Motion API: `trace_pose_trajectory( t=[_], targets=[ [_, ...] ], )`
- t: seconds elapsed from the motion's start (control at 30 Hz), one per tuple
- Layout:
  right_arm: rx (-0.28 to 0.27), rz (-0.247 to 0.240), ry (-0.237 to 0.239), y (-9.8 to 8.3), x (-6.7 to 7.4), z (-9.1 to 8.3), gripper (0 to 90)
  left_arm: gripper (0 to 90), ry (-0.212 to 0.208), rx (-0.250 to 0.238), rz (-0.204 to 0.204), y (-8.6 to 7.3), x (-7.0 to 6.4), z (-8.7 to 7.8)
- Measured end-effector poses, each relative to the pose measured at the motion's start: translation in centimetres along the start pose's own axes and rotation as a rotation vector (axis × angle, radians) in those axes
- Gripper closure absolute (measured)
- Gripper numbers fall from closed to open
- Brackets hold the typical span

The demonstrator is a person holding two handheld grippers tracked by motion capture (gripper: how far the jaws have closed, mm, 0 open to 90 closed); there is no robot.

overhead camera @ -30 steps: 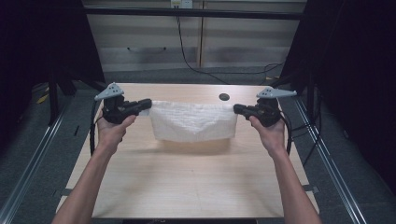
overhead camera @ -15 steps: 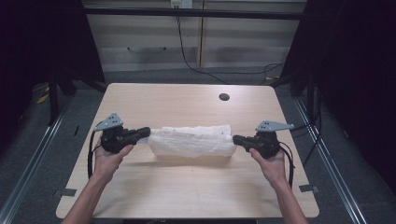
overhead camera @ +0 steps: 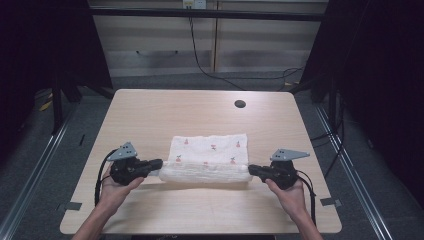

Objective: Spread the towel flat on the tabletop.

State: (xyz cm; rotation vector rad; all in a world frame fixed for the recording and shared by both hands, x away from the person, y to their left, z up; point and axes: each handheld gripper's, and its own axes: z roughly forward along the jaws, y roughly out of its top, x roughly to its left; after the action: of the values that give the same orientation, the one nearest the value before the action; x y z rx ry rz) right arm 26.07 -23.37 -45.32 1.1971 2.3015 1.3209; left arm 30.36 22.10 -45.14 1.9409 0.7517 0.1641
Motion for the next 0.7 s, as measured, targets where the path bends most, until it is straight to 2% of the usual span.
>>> trace_pose_trajectory(
  t=[0.07, 0.17, 0.2, 0.3, 0.4, 0.47, 0.7],
  targets=[
    [0.016, -0.001, 0.0, -0.4, 0.2, 0.0, 86.0, 86.3, -0.002, 0.007, -0.014, -0.7, 0.0, 0.0],
    [0.022, -0.006, 0.012, -0.9, 0.4, -0.1, 86.0, 86.2, -0.009, 0.027, -0.012, -1.2, -0.3, 0.2],
    [0.025, 0.006, 0.022, -1.7, 0.5, 0.1, 85.8, 86.1, -0.012, 0.04, -0.01, -1.3, -0.4, 0.4],
    [0.043, 0.014, 0.027, -2.5, 0.4, 0.3, 85.0, 85.6, -0.012, 0.084, 0.018, -2.1, -1.3, 0.8],
    [0.019, 0.029, 0.048, -2.8, 0.5, -0.1, 84.2, 85.2, -0.019, 0.093, 0.023, -2.4, -1.7, 0.8],
    [0.011, 0.036, 0.047, -3.0, 0.7, -0.3, 83.7, 85.2, -0.029, 0.095, 0.011, -2.7, -1.8, 0.8],
    [0.03, 0.031, 0.05, -3.6, 1.0, -0.5, 81.3, 84.6, -0.044, 0.125, 0.026, -3.4, -2.7, 0.4]
  ],
)
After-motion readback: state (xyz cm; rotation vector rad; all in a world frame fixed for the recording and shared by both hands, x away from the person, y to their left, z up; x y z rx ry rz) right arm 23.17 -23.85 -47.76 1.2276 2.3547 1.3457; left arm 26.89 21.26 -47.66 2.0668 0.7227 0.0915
